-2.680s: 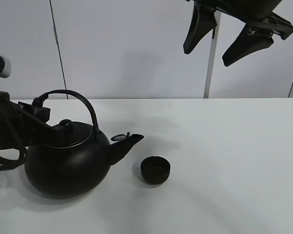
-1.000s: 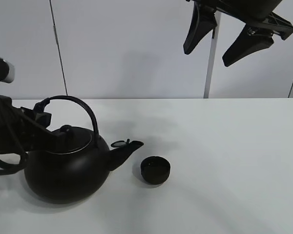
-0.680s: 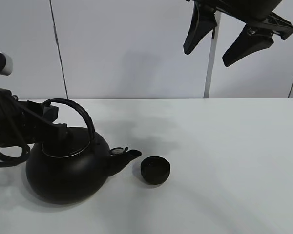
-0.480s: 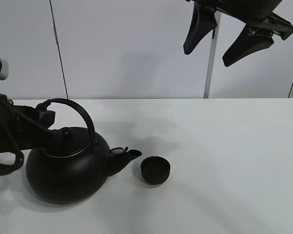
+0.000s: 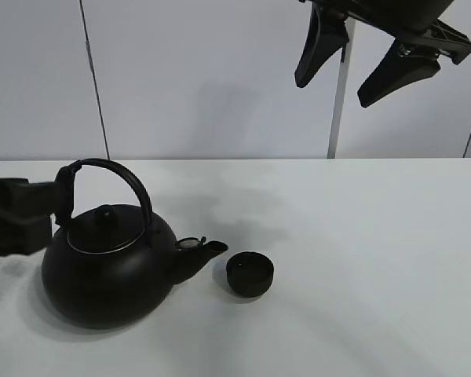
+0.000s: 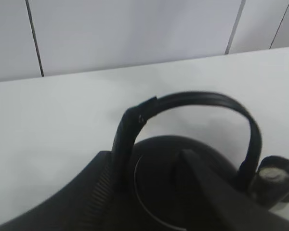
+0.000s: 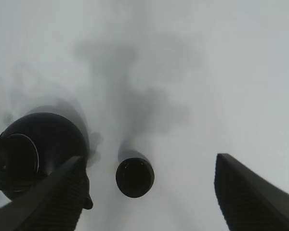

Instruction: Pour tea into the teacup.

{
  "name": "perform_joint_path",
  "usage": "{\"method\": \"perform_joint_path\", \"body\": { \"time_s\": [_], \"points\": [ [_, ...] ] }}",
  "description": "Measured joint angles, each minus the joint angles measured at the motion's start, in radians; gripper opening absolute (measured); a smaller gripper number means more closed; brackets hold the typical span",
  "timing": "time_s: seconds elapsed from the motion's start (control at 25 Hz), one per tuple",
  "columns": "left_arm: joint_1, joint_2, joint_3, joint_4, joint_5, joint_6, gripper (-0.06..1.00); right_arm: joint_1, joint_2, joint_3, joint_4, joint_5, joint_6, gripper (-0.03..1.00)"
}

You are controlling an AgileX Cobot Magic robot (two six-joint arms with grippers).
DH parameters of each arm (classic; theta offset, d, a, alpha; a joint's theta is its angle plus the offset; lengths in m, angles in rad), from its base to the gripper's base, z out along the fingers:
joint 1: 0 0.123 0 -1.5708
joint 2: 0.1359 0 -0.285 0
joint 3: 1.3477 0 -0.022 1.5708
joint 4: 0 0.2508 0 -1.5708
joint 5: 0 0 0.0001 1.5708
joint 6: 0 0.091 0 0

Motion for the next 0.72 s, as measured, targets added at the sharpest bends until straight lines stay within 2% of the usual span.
{"method": "perform_joint_path", "body": {
  "time_s": [0.16,0.24,0.32,0.44,0.56,0.72],
  "points": [
    [0.000,-0.172,0.000,0.010,0.006,-0.032,0.34,0.000,0.000,0.000,0.000,0.000,0.000,0.51],
    [0.000,-0.260,-0.035,0.010,0.086,-0.036,0.38,0.000,0.000,0.000,0.000,0.000,0.000,0.51],
    [0.000,-0.344,-0.093,0.010,0.232,-0.032,0.41,0.000,0.000,0.000,0.000,0.000,0.000,0.51],
    [0.000,-0.416,-0.232,-0.004,0.521,0.008,0.45,0.000,0.000,0.000,0.000,0.000,0.000,0.51],
    [0.000,-0.421,-0.412,-0.048,0.804,0.038,0.47,0.000,0.000,0.000,0.000,0.000,0.000,0.51],
    [0.011,-0.364,-0.628,-0.059,1.078,0.045,0.47,0.000,0.000,0.000,0.000,0.002,0.000,0.51]
  ]
}}
